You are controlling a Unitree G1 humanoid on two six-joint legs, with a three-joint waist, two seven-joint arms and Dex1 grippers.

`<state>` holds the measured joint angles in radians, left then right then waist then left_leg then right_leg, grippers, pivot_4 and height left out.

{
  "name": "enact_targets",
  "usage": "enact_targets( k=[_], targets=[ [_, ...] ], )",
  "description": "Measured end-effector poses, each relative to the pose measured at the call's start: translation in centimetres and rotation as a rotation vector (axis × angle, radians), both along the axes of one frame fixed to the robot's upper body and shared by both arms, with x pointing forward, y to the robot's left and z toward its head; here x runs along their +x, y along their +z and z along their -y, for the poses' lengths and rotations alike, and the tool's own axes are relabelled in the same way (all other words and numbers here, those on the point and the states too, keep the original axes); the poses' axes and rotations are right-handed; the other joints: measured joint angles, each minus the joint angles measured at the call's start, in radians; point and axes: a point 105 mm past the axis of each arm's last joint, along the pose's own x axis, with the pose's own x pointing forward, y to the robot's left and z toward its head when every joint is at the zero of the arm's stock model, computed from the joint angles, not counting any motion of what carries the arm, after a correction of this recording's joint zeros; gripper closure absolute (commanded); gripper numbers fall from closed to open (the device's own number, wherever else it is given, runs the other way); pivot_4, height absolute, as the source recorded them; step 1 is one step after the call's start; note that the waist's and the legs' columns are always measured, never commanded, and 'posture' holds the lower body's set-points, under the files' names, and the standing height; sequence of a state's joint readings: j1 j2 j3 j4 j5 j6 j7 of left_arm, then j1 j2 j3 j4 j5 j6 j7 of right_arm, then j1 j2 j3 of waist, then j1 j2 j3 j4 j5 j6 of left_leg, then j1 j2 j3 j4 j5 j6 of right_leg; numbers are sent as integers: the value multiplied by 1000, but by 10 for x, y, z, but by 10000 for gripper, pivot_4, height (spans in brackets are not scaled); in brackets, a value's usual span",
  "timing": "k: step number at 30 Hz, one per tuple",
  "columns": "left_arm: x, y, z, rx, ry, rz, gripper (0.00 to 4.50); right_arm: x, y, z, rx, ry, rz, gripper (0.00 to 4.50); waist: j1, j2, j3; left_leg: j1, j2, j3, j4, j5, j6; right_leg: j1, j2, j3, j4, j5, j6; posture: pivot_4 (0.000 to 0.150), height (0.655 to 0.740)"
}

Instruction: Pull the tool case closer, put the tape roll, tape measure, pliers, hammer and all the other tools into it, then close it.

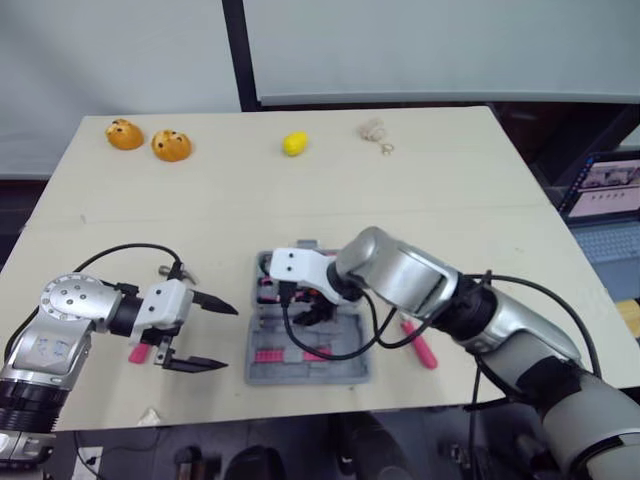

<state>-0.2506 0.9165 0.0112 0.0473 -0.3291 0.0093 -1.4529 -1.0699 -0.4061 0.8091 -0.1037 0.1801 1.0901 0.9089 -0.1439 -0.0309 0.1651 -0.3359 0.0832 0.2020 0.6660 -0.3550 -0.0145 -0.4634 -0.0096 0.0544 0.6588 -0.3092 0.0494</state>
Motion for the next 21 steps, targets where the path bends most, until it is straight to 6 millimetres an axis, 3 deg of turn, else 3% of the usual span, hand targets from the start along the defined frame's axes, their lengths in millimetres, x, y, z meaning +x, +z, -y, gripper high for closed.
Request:
enact_targets(
  k=[4, 5, 8, 12, 16, 21],
  targets=[
    [1, 1, 1, -11, 6, -8, 0, -8, -16, 5, 132, 30, -32, 10498, 3, -1, -1, 0, 0, 0, 0, 0, 0, 1, 0, 0, 0, 0, 0, 1500, 7400],
    [1, 1, 2, -15, 8, -10, 0, -11, -23, 6, 176, 34, -45, 12787, 4, -1, -1, 0, -1, 0, 0, 0, 0, 1, 0, 0, 0, 0, 0, 1500, 7400],
    [2, 4, 3, -28, 6, -4, 0, -17, -33, 9, 328, 28, -58, 22822, 5, -1, -1, 0, -1, 0, 0, 0, 0, 1, 0, 0, 0, 0, 0, 1500, 7400],
    [3, 5, 4, -35, 9, 2, 0, -18, -47, 15, 443, 5, -18, 43131, 3, -1, -1, 1, 0, 0, 0, 0, -1, 1, 1, 1, 0, 0, 0, 1500, 7400],
    [4, 5, 4, -35, 8, 5, 0, -16, -66, 21, 441, -16, 7, 44197, 3, -1, -1, 1, 0, 0, 0, 0, -1, 1, 1, 1, 0, 0, 0, 1500, 7400],
    [6, 9, 4, -34, -1, 18, 0, -6, -60, 21, 474, -32, 64, 44197, 5, -1, -1, 1, 0, 0, 0, 0, -1, 1, 1, 1, 1, 0, 0, 1500, 7400]
  ],
)
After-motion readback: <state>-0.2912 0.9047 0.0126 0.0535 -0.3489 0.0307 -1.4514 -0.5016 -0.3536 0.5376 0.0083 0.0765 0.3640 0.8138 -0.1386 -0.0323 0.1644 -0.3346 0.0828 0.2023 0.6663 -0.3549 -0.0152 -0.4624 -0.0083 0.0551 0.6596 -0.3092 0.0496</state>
